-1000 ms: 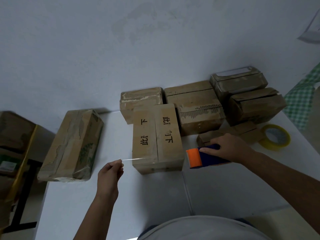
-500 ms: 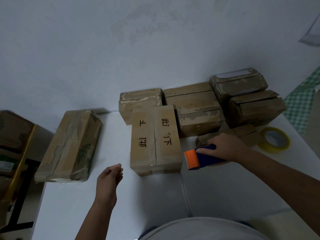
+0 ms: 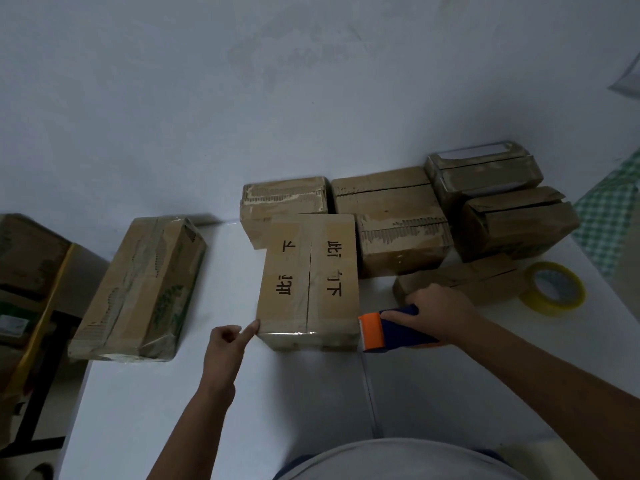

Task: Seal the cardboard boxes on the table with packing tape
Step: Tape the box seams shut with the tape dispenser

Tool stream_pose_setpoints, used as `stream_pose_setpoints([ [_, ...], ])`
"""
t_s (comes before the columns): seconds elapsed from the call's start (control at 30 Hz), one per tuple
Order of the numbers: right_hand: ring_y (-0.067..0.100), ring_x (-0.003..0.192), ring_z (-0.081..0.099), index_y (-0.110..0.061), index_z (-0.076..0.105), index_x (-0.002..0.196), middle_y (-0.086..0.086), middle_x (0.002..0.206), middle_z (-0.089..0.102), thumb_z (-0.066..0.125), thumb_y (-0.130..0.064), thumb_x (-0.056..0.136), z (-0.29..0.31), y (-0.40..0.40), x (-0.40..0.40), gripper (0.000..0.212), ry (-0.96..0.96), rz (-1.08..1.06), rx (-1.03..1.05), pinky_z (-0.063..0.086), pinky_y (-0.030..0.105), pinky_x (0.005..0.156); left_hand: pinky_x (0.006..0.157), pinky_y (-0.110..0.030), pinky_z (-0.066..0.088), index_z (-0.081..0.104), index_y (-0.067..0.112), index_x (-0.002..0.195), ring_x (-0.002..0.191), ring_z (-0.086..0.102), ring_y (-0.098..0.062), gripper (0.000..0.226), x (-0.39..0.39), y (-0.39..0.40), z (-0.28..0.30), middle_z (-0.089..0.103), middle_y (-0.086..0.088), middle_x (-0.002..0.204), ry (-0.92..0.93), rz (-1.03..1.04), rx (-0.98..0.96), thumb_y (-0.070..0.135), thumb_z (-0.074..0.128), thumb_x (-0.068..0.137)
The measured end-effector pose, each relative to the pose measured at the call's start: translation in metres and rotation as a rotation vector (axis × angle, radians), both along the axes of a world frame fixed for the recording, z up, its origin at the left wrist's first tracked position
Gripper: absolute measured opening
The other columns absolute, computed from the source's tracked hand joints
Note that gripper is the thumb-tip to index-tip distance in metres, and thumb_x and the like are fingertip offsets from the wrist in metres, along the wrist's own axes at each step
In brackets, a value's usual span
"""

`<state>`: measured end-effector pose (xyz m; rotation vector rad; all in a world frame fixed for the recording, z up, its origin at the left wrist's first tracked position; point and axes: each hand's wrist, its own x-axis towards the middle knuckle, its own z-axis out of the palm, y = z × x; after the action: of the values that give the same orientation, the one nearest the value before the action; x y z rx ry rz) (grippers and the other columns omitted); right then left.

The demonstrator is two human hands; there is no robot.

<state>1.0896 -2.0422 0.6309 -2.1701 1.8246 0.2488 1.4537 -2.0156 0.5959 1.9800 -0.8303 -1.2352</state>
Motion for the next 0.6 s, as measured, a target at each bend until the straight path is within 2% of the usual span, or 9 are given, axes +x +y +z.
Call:
stream_pose_setpoints([
  [0.1,0.009,0.056,0.053,-0.023,0.058,0.069,-0.004,0.063,0.055,0.015,-0.094,0.067,-0.011,0.017,0.014,0.083,0.017,-0.078,-0.049,0.043,0.026,0.051,0.09,-0.043,0.048,0.052,0.003,0.098,0.094,0.056,-0.027,0.049,0.015,-0.013,0.004,0.054,-0.009,0.094,-0.011,-0.044,0.015,0.041,0.078,0.081],
  [0.17,0.007,0.054,0.051,-0.025,0.053,0.066,-0.006,0.062,0.053,0.01,-0.095,0.063,-0.019,0.026,0.017,0.082,-0.011,-0.122,-0.075,0.038,0.023,0.048,0.088,-0.039,0.048,0.055,0.003,0.102,0.099,0.057,-0.027,0.047,0.02,-0.017,0.005,0.058,-0.013,0.101,0.015,-0.071,0.026,0.039,0.077,0.082],
  [0.27,0.004,0.052,0.048,-0.027,0.045,0.063,-0.008,0.06,0.05,0.004,-0.096,0.058,-0.025,0.034,0.016,0.08,-0.076,-0.172,-0.069,0.036,0.022,0.047,0.093,-0.042,0.048,0.056,0.006,0.107,0.104,0.058,-0.027,0.047,0.021,-0.017,0.004,0.06,-0.013,0.108,-0.024,-0.126,0.043,0.042,0.075,0.084],
  [0.37,0.005,0.052,0.048,-0.027,0.045,0.063,-0.007,0.06,0.049,0.007,-0.095,0.059,-0.028,0.036,0.017,0.078,-0.115,-0.186,-0.054,0.037,0.022,0.048,0.095,-0.043,0.049,0.056,0.007,0.106,0.103,0.058,-0.027,0.044,0.021,-0.014,0.006,0.059,-0.013,0.106,-0.032,-0.152,0.039,0.043,0.072,0.086],
  [0.43,0.005,0.052,0.048,-0.026,0.048,0.064,-0.006,0.059,0.05,0.01,-0.094,0.06,-0.027,0.037,0.016,0.078,-0.134,-0.198,-0.057,0.037,0.023,0.047,0.089,-0.038,0.049,0.057,0.007,0.104,0.101,0.059,-0.025,0.041,0.02,-0.012,0.007,0.059,-0.012,0.104,-0.008,-0.167,0.023,0.042,0.07,0.088],
  [0.5,0.005,0.051,0.047,-0.025,0.05,0.064,-0.006,0.058,0.05,0.013,-0.094,0.061,-0.024,0.037,0.015,0.078,-0.14,-0.202,-0.062,0.035,0.023,0.047,0.085,-0.033,0.048,0.058,0.009,0.104,0.1,0.06,-0.022,0.036,0.021,-0.008,0.006,0.06,-0.009,0.103,0.001,-0.17,0.0,0.043,0.063,0.093],
  [0.6,0.004,0.051,0.045,-0.026,0.047,0.062,-0.007,0.058,0.048,0.013,-0.092,0.061,-0.018,0.037,0.015,0.074,-0.12,-0.188,-0.065,0.031,0.022,0.046,0.086,-0.036,0.049,0.063,0.012,0.102,0.096,0.063,-0.025,0.03,0.027,-0.008,0.005,0.065,-0.01,0.1,-0.038,-0.141,-0.045,0.038,0.047,0.103],
])
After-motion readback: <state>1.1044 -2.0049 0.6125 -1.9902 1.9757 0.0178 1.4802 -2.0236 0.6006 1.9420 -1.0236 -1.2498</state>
